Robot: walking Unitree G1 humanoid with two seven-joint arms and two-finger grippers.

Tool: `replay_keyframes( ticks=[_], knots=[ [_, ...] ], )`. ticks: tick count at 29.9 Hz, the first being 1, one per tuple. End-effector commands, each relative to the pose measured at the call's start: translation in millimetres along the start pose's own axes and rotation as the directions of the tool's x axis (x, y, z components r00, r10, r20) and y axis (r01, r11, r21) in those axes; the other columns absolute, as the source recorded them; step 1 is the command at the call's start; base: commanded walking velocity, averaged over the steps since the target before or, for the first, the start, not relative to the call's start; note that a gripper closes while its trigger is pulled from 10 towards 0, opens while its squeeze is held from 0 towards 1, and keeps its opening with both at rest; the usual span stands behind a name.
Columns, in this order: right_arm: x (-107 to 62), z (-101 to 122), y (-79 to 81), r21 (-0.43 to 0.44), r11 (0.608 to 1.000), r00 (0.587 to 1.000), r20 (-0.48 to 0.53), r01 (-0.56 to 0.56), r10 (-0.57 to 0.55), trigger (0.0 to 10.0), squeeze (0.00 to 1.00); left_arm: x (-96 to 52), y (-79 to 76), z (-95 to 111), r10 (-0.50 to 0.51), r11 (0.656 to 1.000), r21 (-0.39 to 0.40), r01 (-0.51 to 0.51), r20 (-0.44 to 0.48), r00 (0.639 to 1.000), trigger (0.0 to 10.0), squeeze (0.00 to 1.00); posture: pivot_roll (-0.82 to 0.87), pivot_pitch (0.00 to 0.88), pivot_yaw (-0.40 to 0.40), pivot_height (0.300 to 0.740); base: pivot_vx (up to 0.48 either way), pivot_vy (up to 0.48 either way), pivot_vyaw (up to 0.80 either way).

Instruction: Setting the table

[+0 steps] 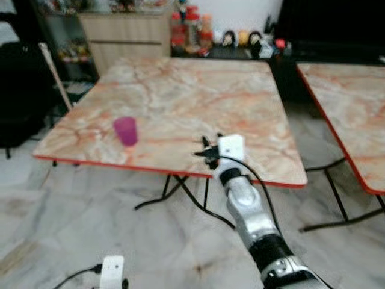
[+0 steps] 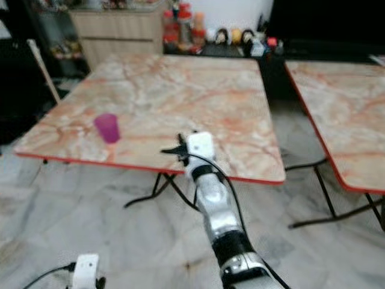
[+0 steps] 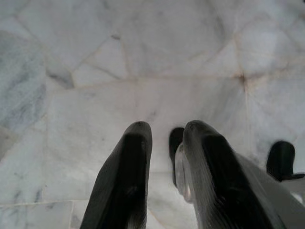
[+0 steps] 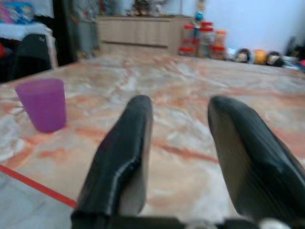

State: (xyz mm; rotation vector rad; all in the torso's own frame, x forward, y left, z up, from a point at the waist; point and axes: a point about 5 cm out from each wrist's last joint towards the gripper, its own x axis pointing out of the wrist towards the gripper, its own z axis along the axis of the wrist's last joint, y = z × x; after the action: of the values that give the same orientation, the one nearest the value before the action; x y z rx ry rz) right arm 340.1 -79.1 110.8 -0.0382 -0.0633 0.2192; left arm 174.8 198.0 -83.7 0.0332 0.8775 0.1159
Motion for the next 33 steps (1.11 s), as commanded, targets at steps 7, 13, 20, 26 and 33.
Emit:
replay_keyframes(
  ticks=[7,13,20,26,33],
  knots=[
    [-28.7,-47.1,-14.2,-0.042,0.999,0.987,-0.157,0.029,-0.035,10.0,0.0,-1.1,10.2,-2.7,0.024,1.0,0.011,-0.023,-0.009,1.0,10.0,0.0,0.04,0.0,0.01,0.74,0.0,0.0,0.0],
    [-52.4,-84.3,-23.2,-0.084,0.996,0.951,-0.306,0.02,-0.045,10.0,0.0,-0.9,11.1,-1.2,0.03,0.999,0.016,-0.03,-0.001,1.0,10.0,0.0,0.04,0.0,0.011,0.74,0.0,0.0,0.0],
    [-86.2,-123.0,-26.4,-0.107,0.994,0.877,-0.48,-0.03,-0.025,10.0,0.0,-0.3,13.7,2.5,0.037,0.999,0.02,-0.037,0.013,0.999,10.0,0.0,0.04,0.0,0.018,0.74,0.0,0.0,0.0],
    [-111.2,-145.9,-28.3,-0.103,0.994,0.798,-0.601,-0.041,-0.029,10.0,0.0,-0.1,14.4,2.8,0.039,0.999,0.024,-0.039,0.008,0.999,10.0,0.0,0.05,0.0,0.019,0.74,0.0,0.0,0.0],
    [-145.3,-169.1,-33.8,-0.094,0.995,0.678,-0.733,-0.028,-0.051,10.0,0.0,-0.5,14.8,1.2,0.037,0.999,0.027,-0.037,0.005,0.999,10.0,0.0,0.04,0.0,0.027,0.74,0.0,0.0,0.0]
  ],
)
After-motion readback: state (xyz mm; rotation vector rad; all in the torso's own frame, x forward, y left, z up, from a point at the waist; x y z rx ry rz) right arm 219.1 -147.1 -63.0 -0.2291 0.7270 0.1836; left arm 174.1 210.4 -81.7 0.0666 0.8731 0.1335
